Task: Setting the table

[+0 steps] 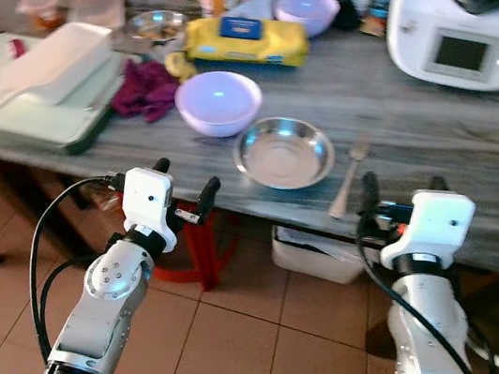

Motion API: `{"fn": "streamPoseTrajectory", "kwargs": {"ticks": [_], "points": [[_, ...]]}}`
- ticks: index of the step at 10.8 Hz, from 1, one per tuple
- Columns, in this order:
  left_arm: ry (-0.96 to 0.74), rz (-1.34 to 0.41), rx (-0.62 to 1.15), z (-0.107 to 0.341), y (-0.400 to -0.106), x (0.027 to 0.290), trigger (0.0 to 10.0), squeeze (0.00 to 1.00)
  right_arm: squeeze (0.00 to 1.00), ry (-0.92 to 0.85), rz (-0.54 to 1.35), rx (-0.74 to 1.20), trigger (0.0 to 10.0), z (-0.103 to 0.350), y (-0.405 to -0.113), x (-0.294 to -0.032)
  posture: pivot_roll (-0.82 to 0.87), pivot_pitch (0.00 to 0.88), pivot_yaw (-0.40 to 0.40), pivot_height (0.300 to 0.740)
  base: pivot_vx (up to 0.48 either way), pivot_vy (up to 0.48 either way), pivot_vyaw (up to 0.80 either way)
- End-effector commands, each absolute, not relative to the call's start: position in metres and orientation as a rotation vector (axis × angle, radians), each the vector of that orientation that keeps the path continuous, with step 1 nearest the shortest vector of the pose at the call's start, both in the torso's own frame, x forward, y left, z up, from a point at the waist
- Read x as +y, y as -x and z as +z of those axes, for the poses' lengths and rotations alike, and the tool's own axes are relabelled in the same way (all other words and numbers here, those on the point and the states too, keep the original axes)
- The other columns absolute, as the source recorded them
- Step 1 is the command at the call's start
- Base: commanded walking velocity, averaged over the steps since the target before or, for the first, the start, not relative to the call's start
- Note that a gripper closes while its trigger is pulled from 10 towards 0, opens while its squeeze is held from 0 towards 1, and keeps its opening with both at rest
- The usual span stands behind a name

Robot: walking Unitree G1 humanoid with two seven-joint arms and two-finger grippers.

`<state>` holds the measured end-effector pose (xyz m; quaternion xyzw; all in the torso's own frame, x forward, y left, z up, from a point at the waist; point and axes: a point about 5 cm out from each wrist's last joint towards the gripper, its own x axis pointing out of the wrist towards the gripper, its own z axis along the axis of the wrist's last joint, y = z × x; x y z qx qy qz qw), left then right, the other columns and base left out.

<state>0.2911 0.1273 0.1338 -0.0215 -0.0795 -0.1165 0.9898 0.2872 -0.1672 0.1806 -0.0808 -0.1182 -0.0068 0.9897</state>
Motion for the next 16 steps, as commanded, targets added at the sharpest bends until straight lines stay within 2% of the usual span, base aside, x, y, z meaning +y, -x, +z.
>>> {"fn": "streamPoseTrajectory", "kwargs": {"ticks": [1, 13, 16], "points": [[0.029, -0.223, -0.134, 0.13, -0.2908, 0.1303, 10.0, 0.0, 0.0, 0.147, -0.012, -0.224, 10.0, 0.1788, -0.2871, -0.1652, -0.12, 0.137, 0.095, 0.74, 0.0, 0.0, 0.0], [0.015, -0.247, -0.114, 0.1294, -0.2902, 0.1265, 10.0, 0.0, 0.0, 0.115, -0.038, -0.196, 10.0, 0.1738, -0.2906, -0.1667, -0.11, 0.136, 0.099, 0.74, -0.297, 0.0, 0.0], [0.018, -0.275, -0.136, 0.1298, -0.289, 0.1258, 10.0, 0.0, 0.0, 0.122, -0.033, -0.193, 10.0, 0.1727, -0.2913, -0.1662, -0.11, 0.135, 0.094, 0.74, 0.0, 0.0, 0.0]]}}
